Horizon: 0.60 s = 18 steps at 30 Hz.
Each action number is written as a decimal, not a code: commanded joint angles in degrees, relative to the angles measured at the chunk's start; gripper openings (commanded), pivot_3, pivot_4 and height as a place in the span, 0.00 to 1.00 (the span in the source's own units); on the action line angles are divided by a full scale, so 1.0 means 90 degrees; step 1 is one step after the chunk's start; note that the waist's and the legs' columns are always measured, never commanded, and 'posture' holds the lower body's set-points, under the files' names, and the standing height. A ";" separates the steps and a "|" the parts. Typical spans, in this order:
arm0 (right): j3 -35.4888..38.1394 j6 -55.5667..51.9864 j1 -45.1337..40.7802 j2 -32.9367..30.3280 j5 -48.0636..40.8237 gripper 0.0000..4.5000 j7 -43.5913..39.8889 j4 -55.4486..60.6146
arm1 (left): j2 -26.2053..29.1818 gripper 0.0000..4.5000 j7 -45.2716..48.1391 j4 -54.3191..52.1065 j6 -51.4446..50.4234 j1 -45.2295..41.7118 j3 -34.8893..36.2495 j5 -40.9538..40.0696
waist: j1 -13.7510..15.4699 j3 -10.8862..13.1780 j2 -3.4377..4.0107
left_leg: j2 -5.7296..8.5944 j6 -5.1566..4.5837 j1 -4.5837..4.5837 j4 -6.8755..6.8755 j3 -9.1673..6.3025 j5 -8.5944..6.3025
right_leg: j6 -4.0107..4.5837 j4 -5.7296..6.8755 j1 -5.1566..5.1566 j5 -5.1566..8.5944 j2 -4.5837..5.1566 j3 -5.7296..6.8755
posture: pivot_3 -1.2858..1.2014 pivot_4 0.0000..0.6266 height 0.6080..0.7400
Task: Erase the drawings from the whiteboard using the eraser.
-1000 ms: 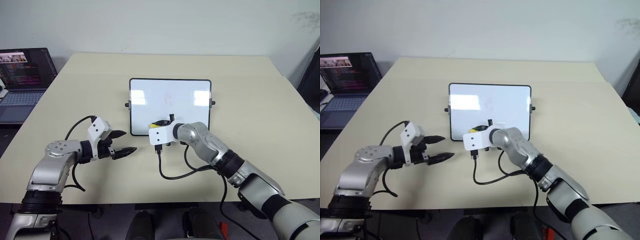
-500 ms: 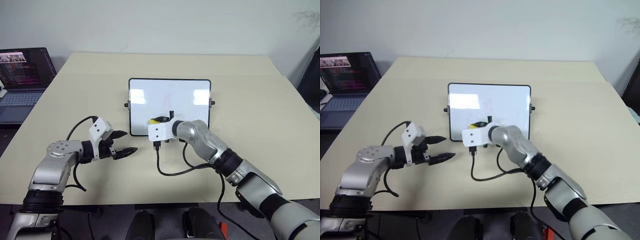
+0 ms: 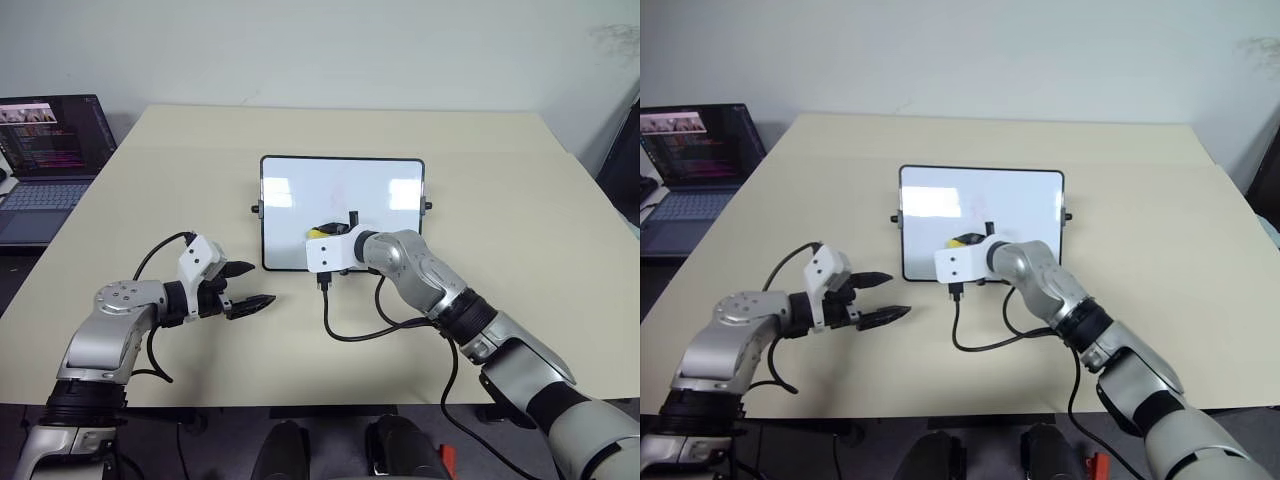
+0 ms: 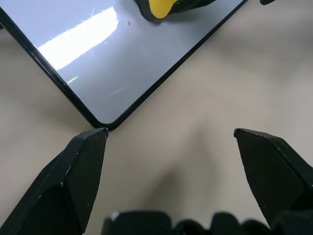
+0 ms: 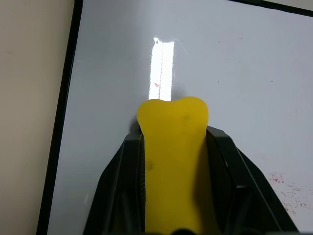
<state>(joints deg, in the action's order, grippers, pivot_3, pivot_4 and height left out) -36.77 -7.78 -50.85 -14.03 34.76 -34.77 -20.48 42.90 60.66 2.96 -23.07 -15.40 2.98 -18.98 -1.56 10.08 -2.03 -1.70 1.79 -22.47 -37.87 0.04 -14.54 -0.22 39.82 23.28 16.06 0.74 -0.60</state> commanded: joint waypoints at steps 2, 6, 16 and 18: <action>0.0090 -0.0180 0.0091 -0.0042 0.0136 0.29 0.0051 -0.0277 | -0.0012 1.00 0.0011 -0.0072 0.0107 -0.0098 0.0016 -0.0025 | -0.0001 0.0000 0.0000 | 0.0000 0.0000 0.0000 0.0000 0.0001 0.0000 | 0.0000 0.0000 0.0000 0.0000 0.0000 -0.0001 | 0.52 0.24 1.00; 0.0032 -0.0099 -0.0059 0.0442 0.0076 0.29 0.0280 -0.0447 | -0.0013 1.00 0.0010 -0.0067 0.0106 -0.0107 0.0009 -0.0029 | -0.0035 -0.0001 -0.0002 | -0.0004 0.0000 0.0004 0.0002 0.0002 0.0000 | 0.0000 0.0001 0.0000 0.0000 -0.0002 -0.0002 | 0.52 0.24 1.00; 0.0172 -0.0074 -0.0205 0.0645 0.0076 0.29 0.0440 -0.0804 | -0.0036 1.00 -0.0023 -0.0119 0.0079 -0.0085 0.0021 -0.0039 | -0.0069 0.0001 0.0001 | -0.0014 0.0001 -0.0006 0.0007 0.0004 -0.0002 | 0.0003 -0.0004 0.0011 0.0001 -0.0014 -0.0008 | 0.52 0.24 1.00; 0.0231 -0.0087 -0.0154 0.0478 0.0065 0.29 0.0408 -0.0762 | -0.0036 1.00 -0.0024 -0.0120 0.0075 -0.0085 0.0021 -0.0041 | -0.0036 0.0001 0.0002 | -0.0012 0.0001 -0.0006 0.0007 0.0003 -0.0002 | 0.0003 -0.0003 0.0011 0.0001 -0.0012 -0.0007 | 0.52 0.24 1.00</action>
<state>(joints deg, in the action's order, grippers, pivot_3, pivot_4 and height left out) -36.83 -7.21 -52.68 -7.31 34.69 -31.18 -26.16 42.49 60.52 2.94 -23.08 -15.55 2.61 -18.99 -1.88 10.09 -2.02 -1.80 1.80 -22.52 -37.81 0.05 -14.56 -0.20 39.79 23.37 16.07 0.64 -0.63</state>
